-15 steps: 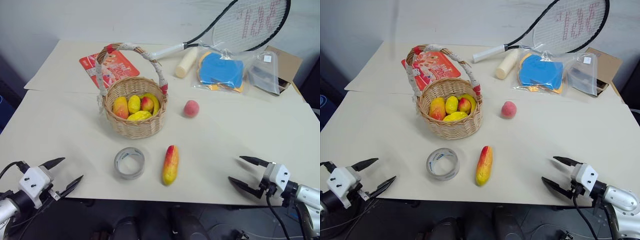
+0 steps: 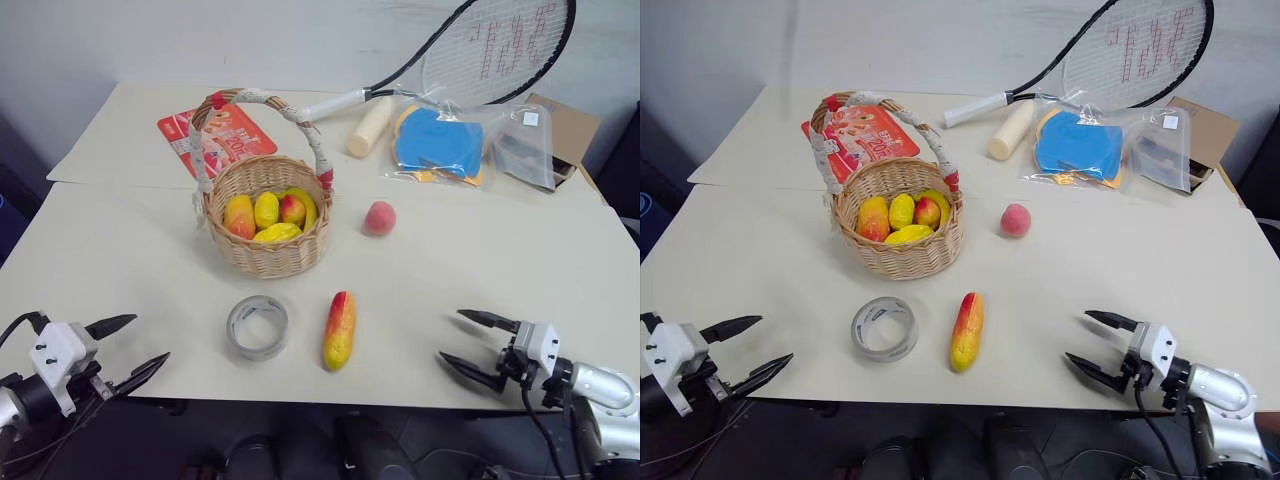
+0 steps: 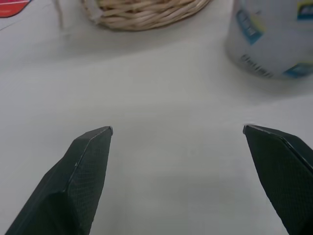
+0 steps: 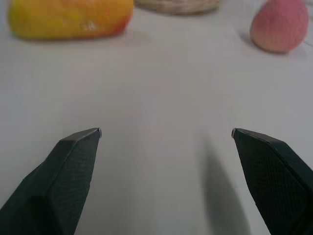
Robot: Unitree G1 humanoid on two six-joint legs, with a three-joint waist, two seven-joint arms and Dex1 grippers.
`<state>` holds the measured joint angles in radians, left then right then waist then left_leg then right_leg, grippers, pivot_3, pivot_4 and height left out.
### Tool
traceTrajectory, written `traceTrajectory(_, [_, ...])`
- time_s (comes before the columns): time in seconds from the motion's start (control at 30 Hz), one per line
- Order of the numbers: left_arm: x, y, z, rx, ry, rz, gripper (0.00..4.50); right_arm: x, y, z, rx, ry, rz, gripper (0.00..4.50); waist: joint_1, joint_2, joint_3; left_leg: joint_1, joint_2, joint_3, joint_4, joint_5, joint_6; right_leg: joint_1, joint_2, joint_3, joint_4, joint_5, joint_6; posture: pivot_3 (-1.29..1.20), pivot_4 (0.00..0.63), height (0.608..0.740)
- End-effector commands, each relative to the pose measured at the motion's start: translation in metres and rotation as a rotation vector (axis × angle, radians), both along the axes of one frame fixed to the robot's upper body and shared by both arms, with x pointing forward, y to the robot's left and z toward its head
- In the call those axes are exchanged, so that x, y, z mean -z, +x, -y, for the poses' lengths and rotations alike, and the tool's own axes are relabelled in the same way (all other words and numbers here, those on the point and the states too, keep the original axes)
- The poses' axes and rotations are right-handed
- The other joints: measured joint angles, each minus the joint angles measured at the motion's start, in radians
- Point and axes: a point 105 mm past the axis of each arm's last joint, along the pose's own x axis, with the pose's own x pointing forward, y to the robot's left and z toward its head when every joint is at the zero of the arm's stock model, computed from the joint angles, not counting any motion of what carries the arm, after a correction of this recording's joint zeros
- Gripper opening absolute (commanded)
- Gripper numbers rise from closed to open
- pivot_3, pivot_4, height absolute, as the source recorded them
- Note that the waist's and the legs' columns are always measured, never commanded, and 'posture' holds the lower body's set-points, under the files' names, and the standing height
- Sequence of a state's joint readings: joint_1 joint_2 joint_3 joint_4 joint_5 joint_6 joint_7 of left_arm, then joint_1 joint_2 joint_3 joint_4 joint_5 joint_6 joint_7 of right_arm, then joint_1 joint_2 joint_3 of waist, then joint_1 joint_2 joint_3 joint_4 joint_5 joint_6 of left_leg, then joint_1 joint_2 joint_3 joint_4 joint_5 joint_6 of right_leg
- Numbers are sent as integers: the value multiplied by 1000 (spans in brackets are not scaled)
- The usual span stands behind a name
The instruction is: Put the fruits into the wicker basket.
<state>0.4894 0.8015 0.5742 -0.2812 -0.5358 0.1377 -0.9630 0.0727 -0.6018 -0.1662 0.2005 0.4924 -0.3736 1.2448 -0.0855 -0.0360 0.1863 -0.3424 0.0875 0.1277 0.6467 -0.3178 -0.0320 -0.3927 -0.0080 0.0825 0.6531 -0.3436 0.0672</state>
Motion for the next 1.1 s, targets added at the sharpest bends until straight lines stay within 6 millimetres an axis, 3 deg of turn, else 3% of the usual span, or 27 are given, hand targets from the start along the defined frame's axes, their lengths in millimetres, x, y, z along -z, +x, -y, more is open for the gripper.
traceTrajectory(0.03, [-25,-7,32,201,-8,-54,4500,-47,-1,-20,-72,128,89,4432,1,2,1,0,0,0,0,0,0,0,0,0,0,0,0,0,150,740])
traceTrajectory(0.13, [-38,-2,56,357,73,-71,4500,-70,-11,-43,-179,150,151,4432,5,2,1,0,0,-1,0,0,-1,0,0,-1,1,0,0,0,150,740])
traceTrajectory(0.33, [-22,5,91,538,174,-165,4500,-81,-23,-70,-323,93,206,4432,7,3,2,-1,-2,-2,0,-1,-1,0,0,-2,-1,-1,0,0,150,740])
traceTrajectory(0.57, [9,26,95,533,307,-179,4500,-70,-18,-65,-267,53,167,4432,4,4,2,0,-2,0,0,0,-1,-1,1,1,-1,-1,0,0,150,740])
traceTrajectory(0.67, [14,36,99,530,330,-142,3915,-68,-18,-64,-253,43,161,4500,5,4,2,2,-3,1,1,0,0,1,1,2,0,-1,0,0,150,740])
traceTrajectory(0.83, [24,37,93,566,421,-151,2373,-67,-15,-67,-255,45,163,4500,-2,5,2,6,-2,3,0,0,0,2,1,5,1,-1,1,0,150,740])
traceTrajectory(1.0, [24,37,92,580,452,-131,846,-61,-14,-69,-277,47,163,4500,3,3,2,4,0,4,0,0,-1,0,3,6,1,-1,1,0,150,740])
traceTrajectory(1.1, [15,37,95,547,386,-108,78,-57,-11,-69,-290,48,167,4500,1,3,2,5,0,5,1,0,0,1,2,6,1,-1,1,0,150,740])
